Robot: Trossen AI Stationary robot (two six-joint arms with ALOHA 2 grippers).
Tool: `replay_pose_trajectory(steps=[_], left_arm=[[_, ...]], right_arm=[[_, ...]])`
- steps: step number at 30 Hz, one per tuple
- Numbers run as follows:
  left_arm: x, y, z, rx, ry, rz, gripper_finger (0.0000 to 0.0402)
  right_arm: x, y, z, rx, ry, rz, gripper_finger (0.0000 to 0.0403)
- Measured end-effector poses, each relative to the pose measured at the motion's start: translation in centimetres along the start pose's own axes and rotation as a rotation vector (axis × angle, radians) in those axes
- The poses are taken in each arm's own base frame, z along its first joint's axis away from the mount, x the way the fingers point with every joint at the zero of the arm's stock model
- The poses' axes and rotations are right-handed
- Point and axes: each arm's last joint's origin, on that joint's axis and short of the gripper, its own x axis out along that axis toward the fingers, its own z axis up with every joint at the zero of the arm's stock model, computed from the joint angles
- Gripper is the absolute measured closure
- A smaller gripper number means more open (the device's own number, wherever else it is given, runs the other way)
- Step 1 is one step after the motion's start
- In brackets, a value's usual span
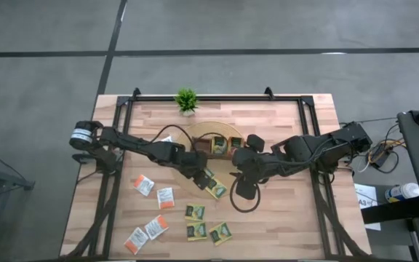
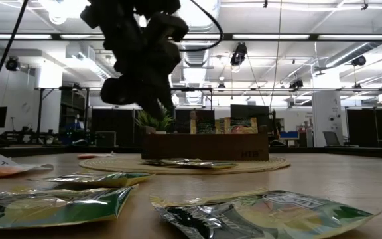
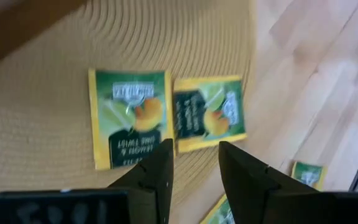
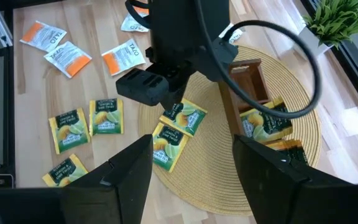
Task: Pick & Place Tea
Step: Put the yellow tea bag into the middle section of the wooden organizer
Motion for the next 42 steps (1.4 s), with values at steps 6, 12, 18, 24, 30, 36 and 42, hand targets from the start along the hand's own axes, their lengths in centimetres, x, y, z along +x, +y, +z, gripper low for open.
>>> replay_pose_trajectory(steps=[6,12,18,24,30,36,42], left_arm=[[-0.5,-0.5,0.6,0.017,-0.048,0.004,0.028],[1.1,0.1,0.5,0.044,-0.032,0.06,0.0287],[3.1,1.0,-0.2,0.037,0.046,0.13,0.0291],[2.9,1.7,-0.6,0.042,0.078,0.22,0.0292],[2.8,1.6,-0.6,0.076,0.071,0.22,0.0291],[2.9,1.2,-0.4,0.105,0.075,0.15,0.0291],[2.9,1.2,-0.2,0.11,0.056,0.147,0.0291]], right_arm=[[0.0,0.0,0.0,0.001,-0.001,0.0,0.0183],[0.0,0.0,0.0,0.003,-0.002,0.001,0.0183],[0.0,0.0,0.0,0.004,-0.002,0.001,0.0183],[0.0,0.0,0.0,0.002,-0.002,0.001,0.0183],[0.0,0.0,0.0,0.0,-0.001,0.001,0.0183],[0.0,0.0,0.0,-0.003,-0.001,0.0,0.0183],[0.0,0.0,0.0,-0.002,-0.001,0.0,0.0183]])
